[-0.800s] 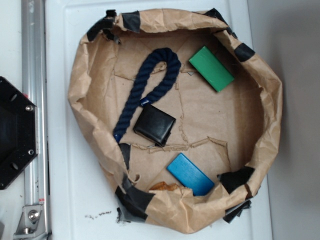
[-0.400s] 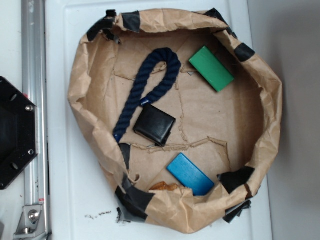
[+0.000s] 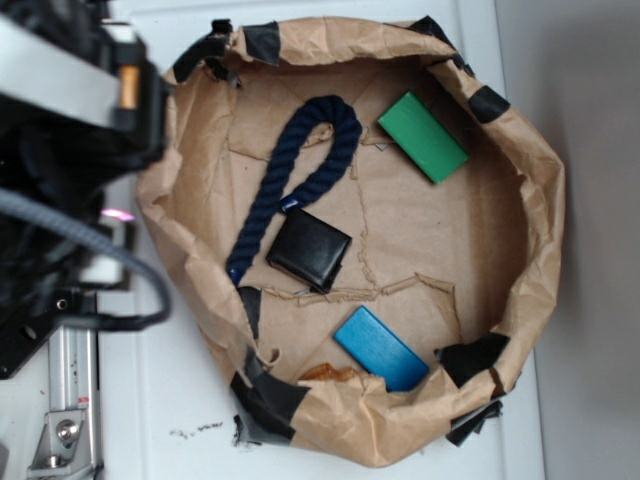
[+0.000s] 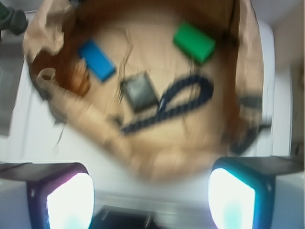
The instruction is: Grab the green block.
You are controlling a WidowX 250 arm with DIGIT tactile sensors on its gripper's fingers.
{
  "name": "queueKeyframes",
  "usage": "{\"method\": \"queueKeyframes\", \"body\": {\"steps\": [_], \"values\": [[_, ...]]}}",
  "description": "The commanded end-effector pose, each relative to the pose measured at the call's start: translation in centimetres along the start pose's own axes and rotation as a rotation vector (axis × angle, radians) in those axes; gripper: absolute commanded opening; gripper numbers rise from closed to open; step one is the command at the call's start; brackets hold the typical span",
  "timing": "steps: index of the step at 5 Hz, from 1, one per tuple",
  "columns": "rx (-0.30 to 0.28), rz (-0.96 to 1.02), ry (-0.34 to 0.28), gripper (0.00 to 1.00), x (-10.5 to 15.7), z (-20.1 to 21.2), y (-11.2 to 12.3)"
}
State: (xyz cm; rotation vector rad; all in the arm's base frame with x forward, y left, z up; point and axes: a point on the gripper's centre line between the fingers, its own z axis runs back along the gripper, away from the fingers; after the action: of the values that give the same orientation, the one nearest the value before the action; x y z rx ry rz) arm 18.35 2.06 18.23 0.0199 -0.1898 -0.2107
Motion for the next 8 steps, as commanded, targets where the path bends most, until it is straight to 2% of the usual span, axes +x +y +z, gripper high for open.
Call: {"method": "queueKeyframes", "body": {"steps": [1,2,3,4,6,8], "values": [[0.131,-0.138,-0.106,1.0,5.0,-5.5,2.0],[0.159,-0.182,-0.107,1.0,7.2,-8.0,2.1],[0.177,-0.241,-0.084,1.0,8.3,-10.3,0.5],[0.194,-0.237,-0.062,1.0,8.4,-12.1,1.0],[0.209,-0.202,-0.084,1.0,9.6,-10.8,5.0],[0.218,-0.196,-0.083,1.0,9.4,-10.4,7.5]]}}
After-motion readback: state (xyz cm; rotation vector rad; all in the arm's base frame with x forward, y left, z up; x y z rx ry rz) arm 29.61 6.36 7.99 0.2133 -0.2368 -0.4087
